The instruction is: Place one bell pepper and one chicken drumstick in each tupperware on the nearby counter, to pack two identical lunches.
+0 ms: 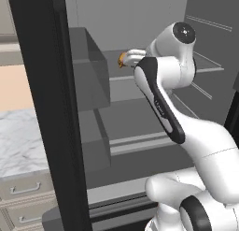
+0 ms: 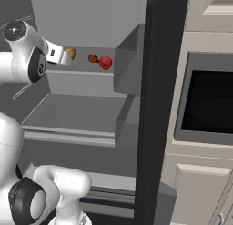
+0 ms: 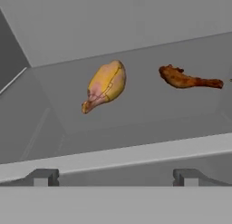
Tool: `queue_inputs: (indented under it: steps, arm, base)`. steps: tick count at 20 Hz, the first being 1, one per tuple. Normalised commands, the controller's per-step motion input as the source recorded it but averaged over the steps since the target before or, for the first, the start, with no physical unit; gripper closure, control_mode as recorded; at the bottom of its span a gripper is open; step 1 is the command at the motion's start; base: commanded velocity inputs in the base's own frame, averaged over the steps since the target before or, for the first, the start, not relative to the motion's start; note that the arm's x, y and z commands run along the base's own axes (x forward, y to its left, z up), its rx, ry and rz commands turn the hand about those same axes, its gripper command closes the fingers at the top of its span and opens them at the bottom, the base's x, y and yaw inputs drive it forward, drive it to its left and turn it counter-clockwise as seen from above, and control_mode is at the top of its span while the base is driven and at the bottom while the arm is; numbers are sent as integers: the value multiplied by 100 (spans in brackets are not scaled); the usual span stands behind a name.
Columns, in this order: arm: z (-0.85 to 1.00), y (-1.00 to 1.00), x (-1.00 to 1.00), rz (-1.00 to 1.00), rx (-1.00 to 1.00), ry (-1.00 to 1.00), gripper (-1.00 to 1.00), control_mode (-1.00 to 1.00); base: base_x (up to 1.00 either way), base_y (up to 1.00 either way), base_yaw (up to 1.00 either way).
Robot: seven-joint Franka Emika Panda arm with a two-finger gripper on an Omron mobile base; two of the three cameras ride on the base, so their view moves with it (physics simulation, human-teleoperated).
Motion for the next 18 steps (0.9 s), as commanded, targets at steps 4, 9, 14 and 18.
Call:
queue_inputs:
  steps: [4, 9, 14, 18]
  arm:
    - [0, 19, 43, -3, 0, 6, -100, -100]
    - [0, 10, 40, -1, 0, 3, -100, -100]
    - [-6, 3, 39, -1, 0, 0, -100, -100]
    - [-21, 3, 43, -2, 0, 0, -100, -100]
  base:
    - [0, 0, 0]
    - [0, 0, 0]
    - [0, 0, 0]
    - [0, 0, 0]
